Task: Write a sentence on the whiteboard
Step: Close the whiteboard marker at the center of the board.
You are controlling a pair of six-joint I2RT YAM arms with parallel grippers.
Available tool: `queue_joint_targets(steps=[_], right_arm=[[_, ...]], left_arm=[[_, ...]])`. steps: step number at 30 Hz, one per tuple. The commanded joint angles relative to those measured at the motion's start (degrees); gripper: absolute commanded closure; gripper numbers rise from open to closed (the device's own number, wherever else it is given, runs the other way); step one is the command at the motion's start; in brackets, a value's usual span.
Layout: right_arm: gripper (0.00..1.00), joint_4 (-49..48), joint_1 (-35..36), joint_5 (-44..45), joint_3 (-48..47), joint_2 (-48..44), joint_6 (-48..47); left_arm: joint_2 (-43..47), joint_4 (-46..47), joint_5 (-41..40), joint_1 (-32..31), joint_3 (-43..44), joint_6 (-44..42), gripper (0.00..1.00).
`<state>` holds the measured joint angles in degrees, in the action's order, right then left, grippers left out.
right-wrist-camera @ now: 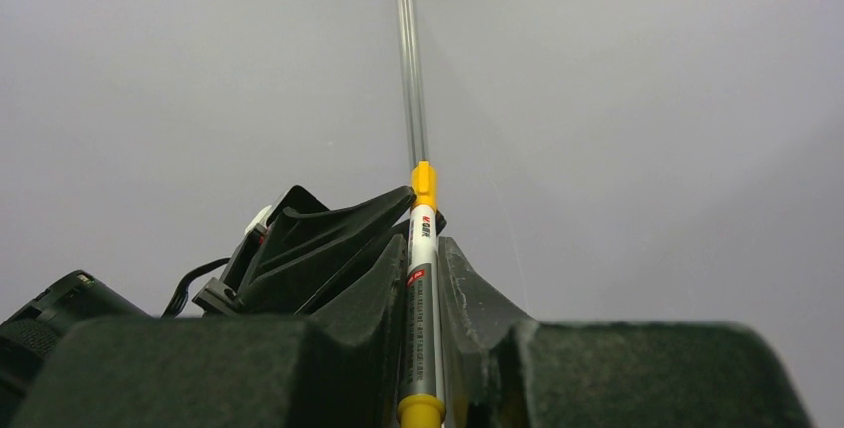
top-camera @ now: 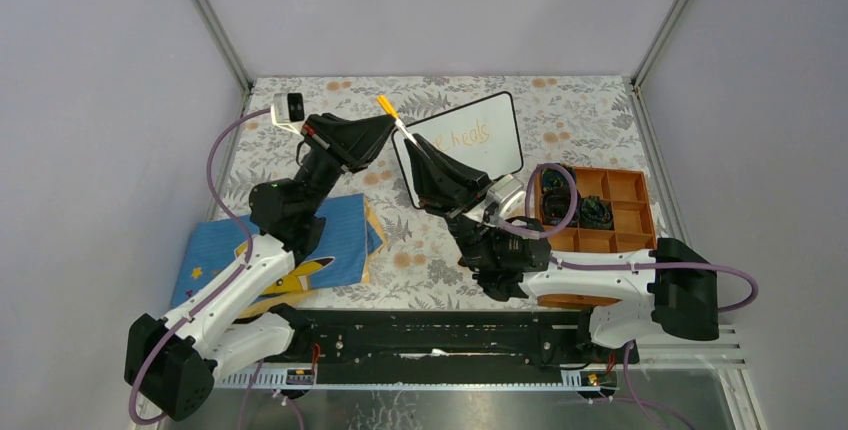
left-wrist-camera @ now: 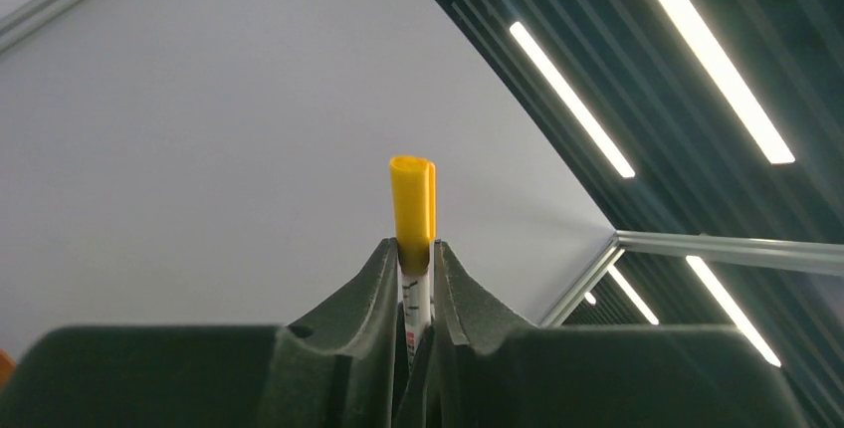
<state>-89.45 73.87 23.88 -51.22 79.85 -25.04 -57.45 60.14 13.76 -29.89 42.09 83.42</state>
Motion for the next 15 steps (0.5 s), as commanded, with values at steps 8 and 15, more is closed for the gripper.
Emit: queue_joint_targets(steps=[8,15], right_arm=[[1.0,-2.65,-0.71,-0.6,-1.01,-1.58,-0.22],[1.0,-2.3,-0.65,-0.9,0.18,-2.52,0.28]], left_arm=[[1.04,0.24,3.25,-0.76,1.07,-2.06,0.57],[2.56,-3.11,1.87,-0.36,1.62,-5.3,0.2]])
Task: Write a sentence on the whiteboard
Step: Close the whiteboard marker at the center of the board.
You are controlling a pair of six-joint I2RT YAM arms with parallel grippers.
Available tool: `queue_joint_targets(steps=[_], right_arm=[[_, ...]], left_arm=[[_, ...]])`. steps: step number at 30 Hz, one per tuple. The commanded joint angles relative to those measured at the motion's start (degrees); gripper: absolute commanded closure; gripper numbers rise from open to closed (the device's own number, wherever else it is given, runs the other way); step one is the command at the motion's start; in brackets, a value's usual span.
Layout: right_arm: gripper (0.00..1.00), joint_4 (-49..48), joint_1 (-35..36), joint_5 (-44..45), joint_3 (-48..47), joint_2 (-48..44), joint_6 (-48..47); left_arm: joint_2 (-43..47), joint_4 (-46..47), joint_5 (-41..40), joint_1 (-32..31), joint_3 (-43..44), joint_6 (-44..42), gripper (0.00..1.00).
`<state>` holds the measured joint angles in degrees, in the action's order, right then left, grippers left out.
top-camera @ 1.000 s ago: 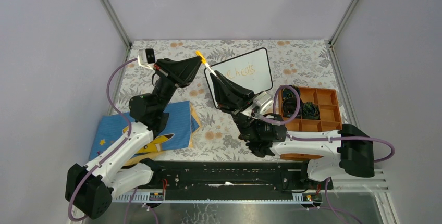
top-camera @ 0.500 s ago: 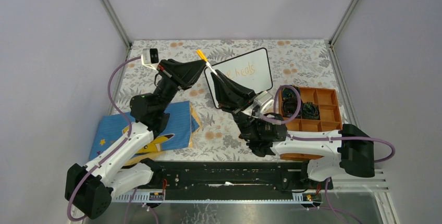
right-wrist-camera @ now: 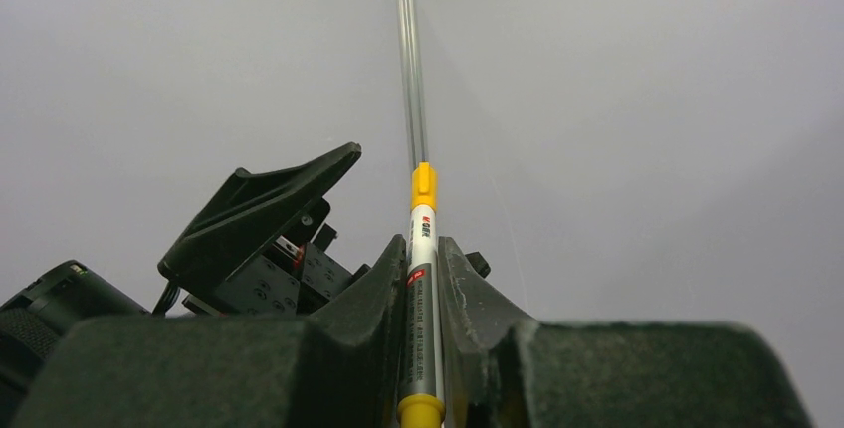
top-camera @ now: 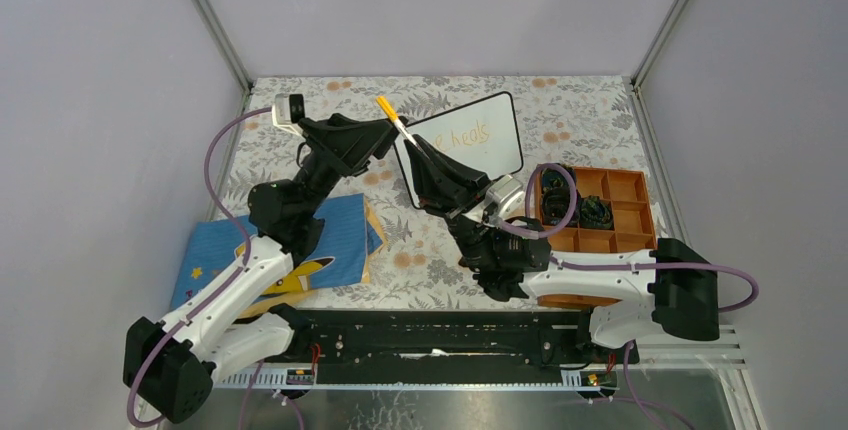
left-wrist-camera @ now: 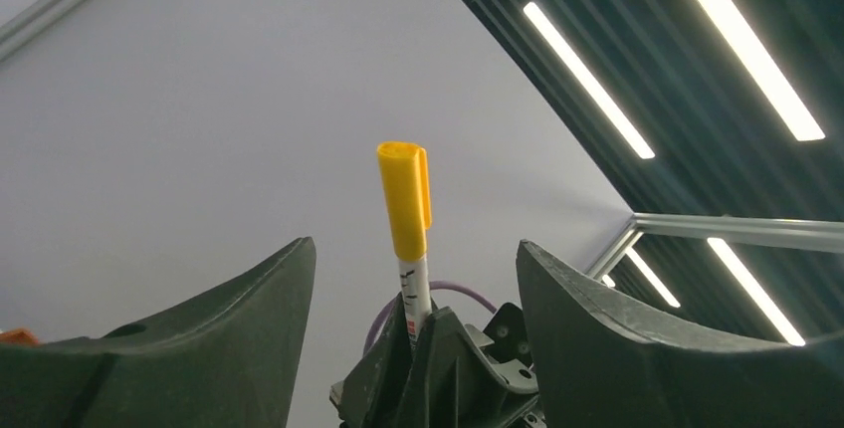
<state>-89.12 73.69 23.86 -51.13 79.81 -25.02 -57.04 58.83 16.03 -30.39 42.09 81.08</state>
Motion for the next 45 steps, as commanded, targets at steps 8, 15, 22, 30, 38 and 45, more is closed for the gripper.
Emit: queue_joint_targets(steps=[8,15,22,30,38,45], right_arm=[[1.0,-0.24,-0.48,-2.11,1.71,-4.69,2.14],[1.0,0.41,-0.48,-2.06,2.52,-5.1,2.42],[1.0,0.64,-0.48,-1.86,2.45,-4.62,2.73],[1.0,0.83,-0.5,-1.89,2.35,-4.57,2.77],[1.0,0.93,-0.49,-1.9,2.26,-4.58,2.91],[1.0,0.97,-0.51,-1.84,2.09,-4.33,2.78]], left_arm=[[2.02,-3.67,-0.51,2.76,4.01,-5.94,0.19],[0.66,-2.21,-0.14,3.23,4.41,-5.19,0.27],[-0.81,-1.14,1.21,3.24,5.84,-4.21,0.36],[-0.66,-0.79,1.37,3.23,5.56,-3.87,0.5],[-0.12,-1.05,1.09,3.25,5.16,-3.84,0.58],[-0.08,-1.62,1.11,3.28,5.05,-3.47,0.61]])
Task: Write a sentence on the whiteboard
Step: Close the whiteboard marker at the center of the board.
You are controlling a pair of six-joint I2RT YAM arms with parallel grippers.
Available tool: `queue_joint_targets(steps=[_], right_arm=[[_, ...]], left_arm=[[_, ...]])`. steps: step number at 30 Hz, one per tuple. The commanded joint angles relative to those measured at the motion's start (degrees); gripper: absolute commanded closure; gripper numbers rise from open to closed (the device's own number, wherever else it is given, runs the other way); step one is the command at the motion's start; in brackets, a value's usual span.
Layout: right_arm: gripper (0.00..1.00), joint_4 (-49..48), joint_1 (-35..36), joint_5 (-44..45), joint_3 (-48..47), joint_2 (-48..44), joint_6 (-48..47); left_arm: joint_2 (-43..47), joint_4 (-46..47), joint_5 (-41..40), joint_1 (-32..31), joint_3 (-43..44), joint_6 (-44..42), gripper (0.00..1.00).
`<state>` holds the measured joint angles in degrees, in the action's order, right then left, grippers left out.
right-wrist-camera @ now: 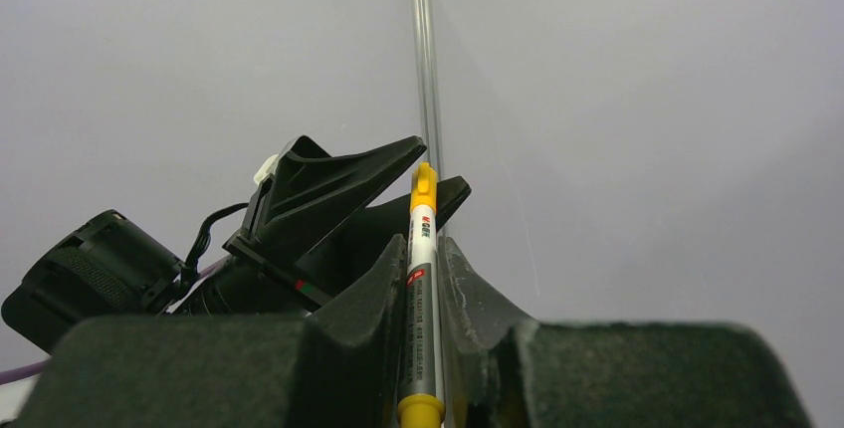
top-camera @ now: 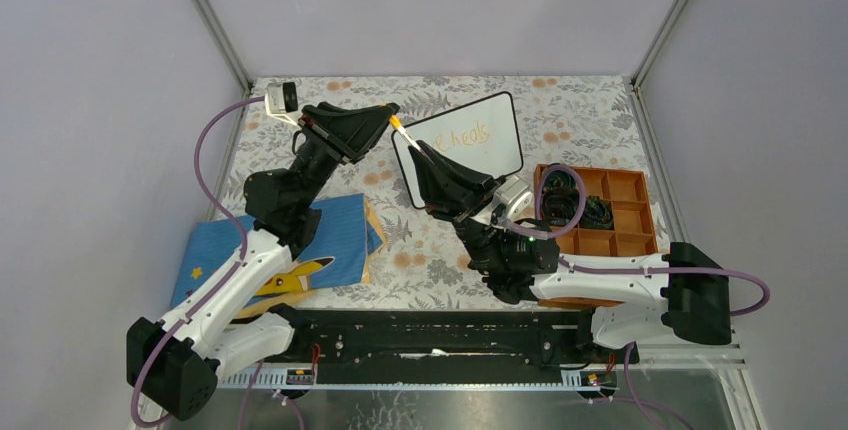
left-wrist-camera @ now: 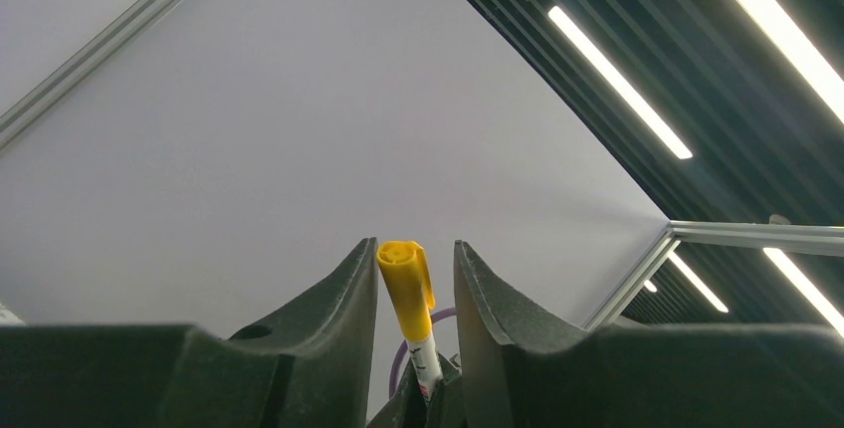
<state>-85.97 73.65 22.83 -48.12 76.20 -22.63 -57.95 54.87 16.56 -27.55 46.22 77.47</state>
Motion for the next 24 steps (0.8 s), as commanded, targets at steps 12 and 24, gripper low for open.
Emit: queue_joint_targets(steps=[12,24], right_arm=[[1.0,-2.6,-0.43,-0.13,-1.53,0.17,0.15],[1.0,-4.23,-0.49,1.09,-3.03,1.91,-1.03]], left_arm=[[0.58,2.54,1.64,0.34,-0.01,1.35,0.85],[-0.05,2.5,2.14,-2.18,-1.41,2.07,1.0]])
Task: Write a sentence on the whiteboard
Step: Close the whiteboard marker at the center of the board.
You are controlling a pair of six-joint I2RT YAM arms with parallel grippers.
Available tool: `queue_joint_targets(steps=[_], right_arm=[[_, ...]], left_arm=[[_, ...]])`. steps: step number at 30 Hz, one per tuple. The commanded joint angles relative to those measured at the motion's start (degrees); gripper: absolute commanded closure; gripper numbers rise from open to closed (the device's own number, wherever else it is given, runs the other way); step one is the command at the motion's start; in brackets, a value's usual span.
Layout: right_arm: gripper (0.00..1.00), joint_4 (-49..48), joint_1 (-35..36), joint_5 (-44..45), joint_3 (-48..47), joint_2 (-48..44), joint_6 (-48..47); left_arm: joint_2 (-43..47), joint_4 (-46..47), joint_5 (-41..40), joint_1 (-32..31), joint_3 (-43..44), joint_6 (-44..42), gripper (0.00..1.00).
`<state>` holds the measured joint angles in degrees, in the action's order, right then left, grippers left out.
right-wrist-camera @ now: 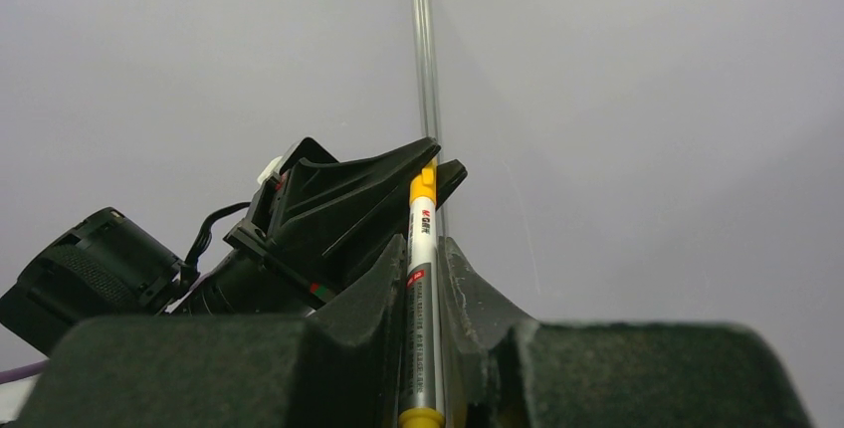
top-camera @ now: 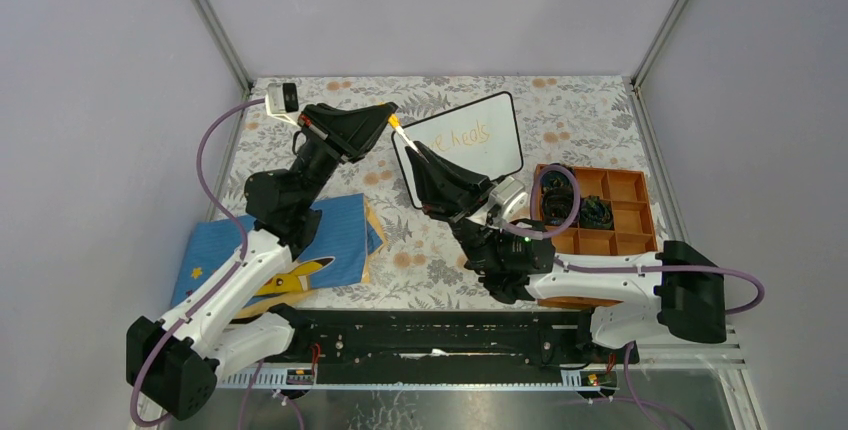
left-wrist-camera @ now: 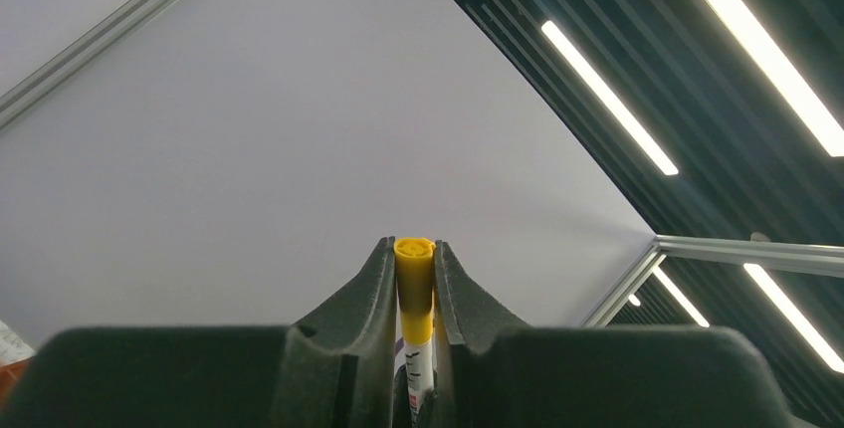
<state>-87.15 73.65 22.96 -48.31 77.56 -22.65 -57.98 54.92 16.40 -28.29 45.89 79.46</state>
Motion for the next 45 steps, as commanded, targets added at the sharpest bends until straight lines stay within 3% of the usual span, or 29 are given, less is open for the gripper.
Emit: queue_joint_targets(steps=[1,30,38,39,42,45], right_arm=[[1.0,-3.17,-0.44,1.01,-2.96,0.72,-1.13],[1.0,-4.07,-1.09,2.39,-4.86,2.9,-1.93],[1.0,-3.41,-1.15,1.16,-3.89,1.73,-1.85],[1.0,-2.99,-1.14,0.98,-3.67,1.18,-1.82],[1.0,-1.87,-1.14,0.35,-3.14,0.22,-1.24],[1.0,-0.85,-1.14,-0.39,-2.85,-0.24,-0.82]], left_arm=[[0.02,2.36,2.37,-1.69,-1.25,0.08,1.0],[-0.75,-0.33,0.7,-11.92,-4.18,-2.78,1.0],[2.13,-3.24,-2.42,-12.23,-4.68,-5.72,0.99],[2.77,-4.01,-2.94,-12.21,-4.48,-6.52,0.83],[3.83,-5.99,-3.47,-12.22,-3.28,-8.51,0.53],[4.19,-7.13,-3.52,-12.14,-2.21,-9.71,0.35]])
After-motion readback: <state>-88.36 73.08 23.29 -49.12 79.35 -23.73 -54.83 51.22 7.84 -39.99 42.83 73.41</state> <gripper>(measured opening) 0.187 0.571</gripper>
